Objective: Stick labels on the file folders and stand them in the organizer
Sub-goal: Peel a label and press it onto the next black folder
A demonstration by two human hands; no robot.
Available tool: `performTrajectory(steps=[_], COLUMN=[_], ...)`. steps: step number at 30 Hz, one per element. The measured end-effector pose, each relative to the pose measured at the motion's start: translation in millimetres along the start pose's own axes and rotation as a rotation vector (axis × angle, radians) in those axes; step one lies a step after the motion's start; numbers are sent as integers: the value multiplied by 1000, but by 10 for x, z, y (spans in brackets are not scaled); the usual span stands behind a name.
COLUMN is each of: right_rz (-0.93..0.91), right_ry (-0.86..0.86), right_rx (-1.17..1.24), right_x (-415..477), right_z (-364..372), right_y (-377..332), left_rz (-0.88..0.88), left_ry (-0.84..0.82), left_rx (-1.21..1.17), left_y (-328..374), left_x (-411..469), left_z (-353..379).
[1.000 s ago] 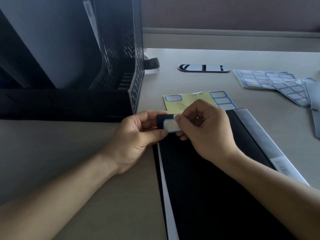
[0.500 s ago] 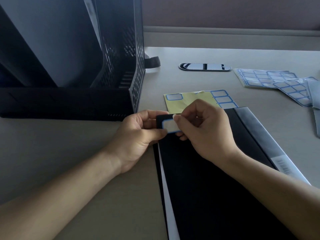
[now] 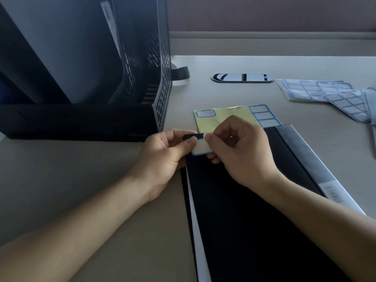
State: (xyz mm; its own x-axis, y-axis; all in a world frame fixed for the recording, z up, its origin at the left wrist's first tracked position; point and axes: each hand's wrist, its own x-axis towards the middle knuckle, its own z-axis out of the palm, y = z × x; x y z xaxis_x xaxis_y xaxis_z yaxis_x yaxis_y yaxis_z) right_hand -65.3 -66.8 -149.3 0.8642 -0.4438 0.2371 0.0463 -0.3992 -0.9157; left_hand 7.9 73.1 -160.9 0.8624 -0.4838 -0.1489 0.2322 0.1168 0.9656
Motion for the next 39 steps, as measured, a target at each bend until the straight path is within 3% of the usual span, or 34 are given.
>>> performTrajectory(steps=[8, 15, 25, 39], right_rz=[50, 71, 146, 193], right_ry=[-76, -107, -157, -138], right_rx=[-3, 0, -67, -94], right_x=[32, 52, 95, 87], right_z=[-66, -66, -126, -117], right_y=[-26, -3, -73, -102], left_rz=[-43, -158, 38, 121], left_ry=[106, -189, -160, -162], left_rx=[115, 75, 92, 112], left_y=[9, 103, -39, -44], left_x=[27, 66, 51, 14], left_z=[70, -44, -81, -58])
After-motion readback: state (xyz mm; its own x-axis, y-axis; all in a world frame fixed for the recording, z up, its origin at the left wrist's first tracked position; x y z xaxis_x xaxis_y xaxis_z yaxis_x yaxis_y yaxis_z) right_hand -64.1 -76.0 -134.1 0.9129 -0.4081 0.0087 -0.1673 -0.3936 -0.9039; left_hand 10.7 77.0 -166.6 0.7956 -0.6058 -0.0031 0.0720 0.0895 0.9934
